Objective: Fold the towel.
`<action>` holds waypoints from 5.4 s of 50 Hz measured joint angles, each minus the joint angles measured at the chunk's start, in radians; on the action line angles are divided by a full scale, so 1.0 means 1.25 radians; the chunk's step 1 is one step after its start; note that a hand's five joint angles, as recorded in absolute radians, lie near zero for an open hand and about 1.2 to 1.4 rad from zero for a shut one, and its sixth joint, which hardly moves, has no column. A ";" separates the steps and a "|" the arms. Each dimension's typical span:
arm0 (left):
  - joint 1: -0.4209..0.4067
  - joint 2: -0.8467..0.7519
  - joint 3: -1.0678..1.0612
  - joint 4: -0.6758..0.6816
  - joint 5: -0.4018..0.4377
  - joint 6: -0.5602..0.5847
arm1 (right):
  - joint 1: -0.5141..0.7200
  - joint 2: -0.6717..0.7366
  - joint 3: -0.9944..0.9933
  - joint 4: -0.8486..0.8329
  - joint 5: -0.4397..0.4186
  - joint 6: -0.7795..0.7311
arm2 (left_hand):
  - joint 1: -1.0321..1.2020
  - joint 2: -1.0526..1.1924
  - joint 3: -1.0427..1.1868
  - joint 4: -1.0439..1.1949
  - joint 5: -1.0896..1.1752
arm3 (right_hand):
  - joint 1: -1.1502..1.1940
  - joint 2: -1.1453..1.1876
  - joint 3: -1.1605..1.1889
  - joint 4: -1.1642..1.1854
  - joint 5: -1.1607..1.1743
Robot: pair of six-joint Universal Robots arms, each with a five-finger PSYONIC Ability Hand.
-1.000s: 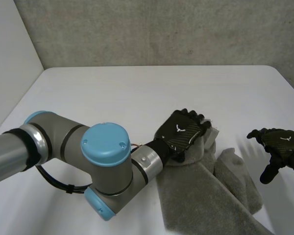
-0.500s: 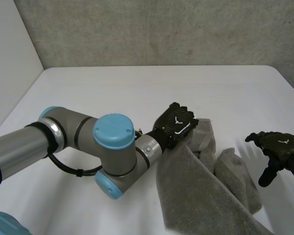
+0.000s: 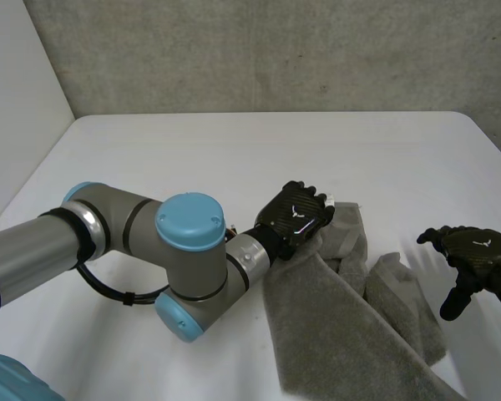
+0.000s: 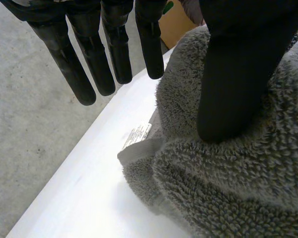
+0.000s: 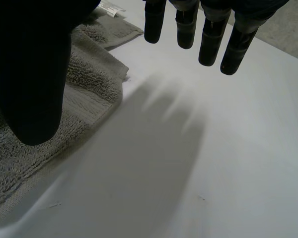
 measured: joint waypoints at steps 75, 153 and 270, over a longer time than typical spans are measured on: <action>0.290 0.412 -0.509 0.070 -0.459 -0.011 | 0.410 -0.023 -0.047 0.099 0.071 0.166 | 0.501 0.551 0.548 0.551 0.540 | 0.025 0.001 0.001 0.000 0.000; 0.044 0.512 -0.686 0.046 -0.501 -0.259 | 0.376 0.160 -0.224 -0.081 0.160 -0.195 | 0.418 0.434 0.431 0.452 0.453 | 0.938 0.775 0.779 0.769 0.751; 0.462 0.379 -0.605 -0.116 0.155 0.232 | 0.274 0.177 -0.091 -0.226 0.161 -0.182 | 0.072 0.513 0.507 0.511 0.064 | 0.938 0.775 0.779 0.769 0.752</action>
